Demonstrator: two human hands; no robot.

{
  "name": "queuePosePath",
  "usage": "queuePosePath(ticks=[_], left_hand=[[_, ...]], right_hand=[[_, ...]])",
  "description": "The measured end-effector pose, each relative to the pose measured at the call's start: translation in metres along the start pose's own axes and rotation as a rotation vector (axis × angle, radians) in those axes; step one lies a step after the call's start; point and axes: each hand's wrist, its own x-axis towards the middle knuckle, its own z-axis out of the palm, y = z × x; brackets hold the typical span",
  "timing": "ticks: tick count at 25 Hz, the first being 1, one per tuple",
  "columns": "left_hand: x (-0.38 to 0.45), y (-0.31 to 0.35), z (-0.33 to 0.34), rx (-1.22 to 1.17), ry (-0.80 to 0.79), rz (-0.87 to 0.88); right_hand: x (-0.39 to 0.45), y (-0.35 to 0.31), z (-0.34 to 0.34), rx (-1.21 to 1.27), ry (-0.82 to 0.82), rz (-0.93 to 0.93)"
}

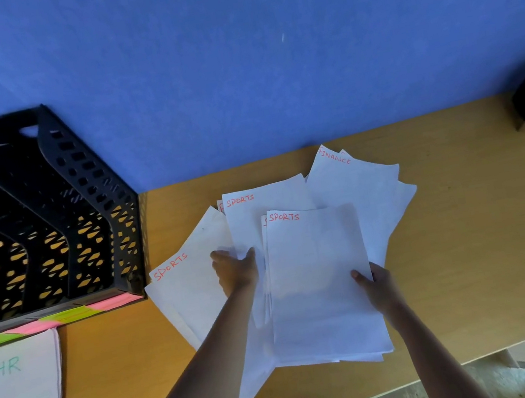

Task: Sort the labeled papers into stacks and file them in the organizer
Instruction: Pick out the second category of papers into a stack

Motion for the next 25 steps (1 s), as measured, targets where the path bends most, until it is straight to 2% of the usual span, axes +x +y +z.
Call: queuePosePath(ticks=[4, 9, 16, 21, 23, 25], left_hand=[[0.000, 0.005, 0.000, 0.063, -0.037, 0.143], [-0.008, 0.043, -0.023, 0.075, 0.246, 0.335], [-0.013, 0.104, -0.084, -0.239, 0.499, 0.628], [-0.025, 0.105, -0.097, -0.399, 0.398, 0.747], [-0.027, 0.087, -0.084, -0.400, 0.249, 0.761], [-0.026, 0.060, -0.065, -0.292, 0.096, 0.711]], right_hand=[[-0.001, -0.001, -0.002, 0.013, -0.014, -0.013], [-0.002, -0.001, -0.002, 0.053, -0.005, 0.001], [-0.003, -0.002, -0.001, 0.040, 0.021, 0.011], [-0.003, -0.004, 0.000, 0.013, 0.033, 0.018], [-0.003, -0.006, 0.000, 0.010, 0.036, 0.018], [-0.001, -0.006, -0.001, -0.001, 0.037, 0.031]])
